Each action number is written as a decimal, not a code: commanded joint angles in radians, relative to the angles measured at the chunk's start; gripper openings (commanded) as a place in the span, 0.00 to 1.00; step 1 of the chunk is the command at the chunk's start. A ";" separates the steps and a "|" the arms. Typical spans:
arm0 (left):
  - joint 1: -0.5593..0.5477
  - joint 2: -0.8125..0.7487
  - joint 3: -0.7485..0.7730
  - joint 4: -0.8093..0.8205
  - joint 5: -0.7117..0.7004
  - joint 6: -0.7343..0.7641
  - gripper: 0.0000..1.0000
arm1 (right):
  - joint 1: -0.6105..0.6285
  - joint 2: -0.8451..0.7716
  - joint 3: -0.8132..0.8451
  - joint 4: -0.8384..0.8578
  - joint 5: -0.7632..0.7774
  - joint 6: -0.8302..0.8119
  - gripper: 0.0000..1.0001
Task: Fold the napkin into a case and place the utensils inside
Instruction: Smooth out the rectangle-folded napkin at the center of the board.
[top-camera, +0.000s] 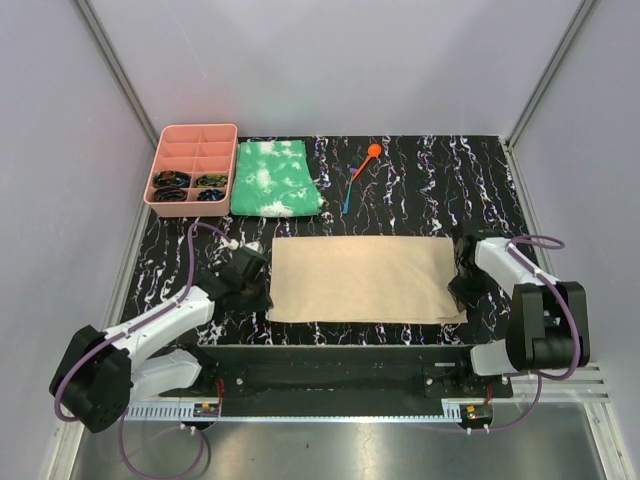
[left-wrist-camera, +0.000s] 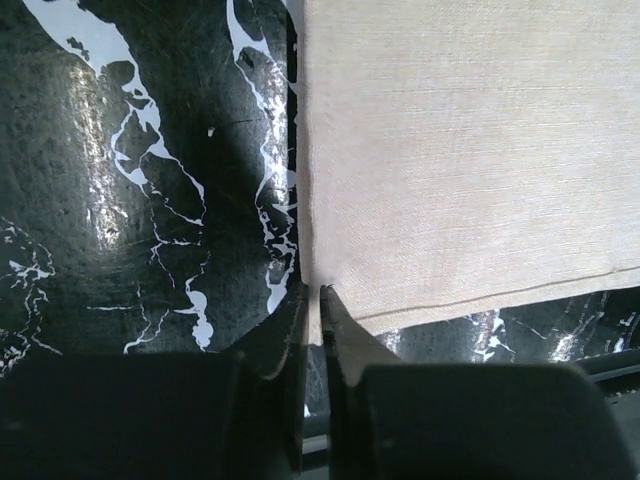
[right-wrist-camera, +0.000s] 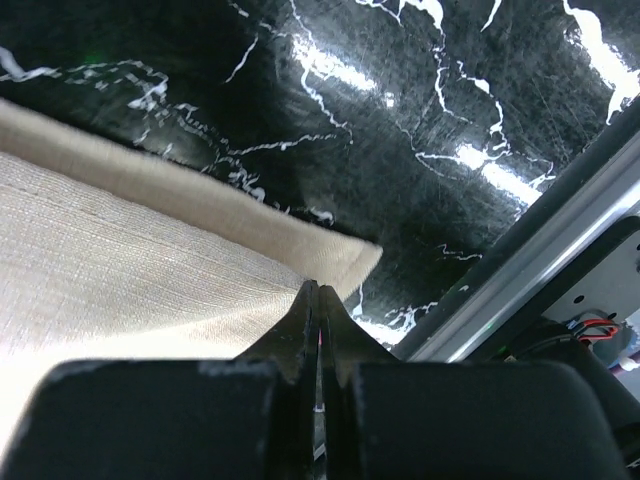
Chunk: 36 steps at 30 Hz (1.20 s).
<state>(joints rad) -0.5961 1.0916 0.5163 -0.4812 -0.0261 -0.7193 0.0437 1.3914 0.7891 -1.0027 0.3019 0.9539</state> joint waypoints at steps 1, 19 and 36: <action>0.004 -0.076 0.114 -0.033 -0.017 0.058 0.24 | -0.007 0.055 0.009 0.018 0.069 0.022 0.00; 0.005 0.214 -0.005 0.259 0.095 -0.061 0.16 | 0.015 0.267 0.156 0.282 0.003 -0.236 0.00; -0.020 -0.036 0.083 0.262 0.143 -0.008 0.24 | 0.085 0.104 0.248 0.151 -0.021 -0.342 0.00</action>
<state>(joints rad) -0.5964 1.0008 0.4541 -0.3256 0.0612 -0.7773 0.1310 1.5700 1.0584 -0.8074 0.2695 0.6308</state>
